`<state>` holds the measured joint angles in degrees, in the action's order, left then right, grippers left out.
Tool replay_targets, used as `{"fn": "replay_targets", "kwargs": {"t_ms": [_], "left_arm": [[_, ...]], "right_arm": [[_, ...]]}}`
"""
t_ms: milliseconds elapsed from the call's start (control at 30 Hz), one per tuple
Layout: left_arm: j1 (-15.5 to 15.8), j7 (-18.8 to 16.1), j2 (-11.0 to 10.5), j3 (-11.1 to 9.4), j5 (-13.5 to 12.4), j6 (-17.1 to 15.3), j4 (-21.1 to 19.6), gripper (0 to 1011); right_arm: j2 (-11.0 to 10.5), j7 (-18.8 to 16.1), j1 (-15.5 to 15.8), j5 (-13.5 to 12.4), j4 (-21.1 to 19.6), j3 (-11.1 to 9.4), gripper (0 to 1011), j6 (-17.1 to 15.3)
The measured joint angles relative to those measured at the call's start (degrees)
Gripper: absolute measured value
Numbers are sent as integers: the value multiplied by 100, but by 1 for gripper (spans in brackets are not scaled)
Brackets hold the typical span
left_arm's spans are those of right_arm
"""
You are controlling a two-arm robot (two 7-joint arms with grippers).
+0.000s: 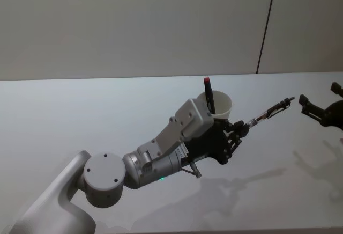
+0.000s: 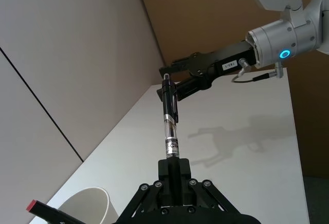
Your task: Place the pen into the pen holder.
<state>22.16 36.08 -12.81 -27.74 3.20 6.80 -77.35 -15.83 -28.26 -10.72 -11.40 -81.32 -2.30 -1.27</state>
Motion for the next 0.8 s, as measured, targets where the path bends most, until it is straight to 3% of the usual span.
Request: {"fn": "replay_targets", "kwargs": {"t_ms": [367, 800], "left_arm": [[3, 4, 0, 0, 0, 0, 3, 127], [3, 5, 0, 0, -1, -1, 3, 127]], "right_arm": [[-170, -833, 124, -721, -8, -145, 1002, -261], [-350, -1804, 247, -1323, -34, -240, 1002, -555]]}}
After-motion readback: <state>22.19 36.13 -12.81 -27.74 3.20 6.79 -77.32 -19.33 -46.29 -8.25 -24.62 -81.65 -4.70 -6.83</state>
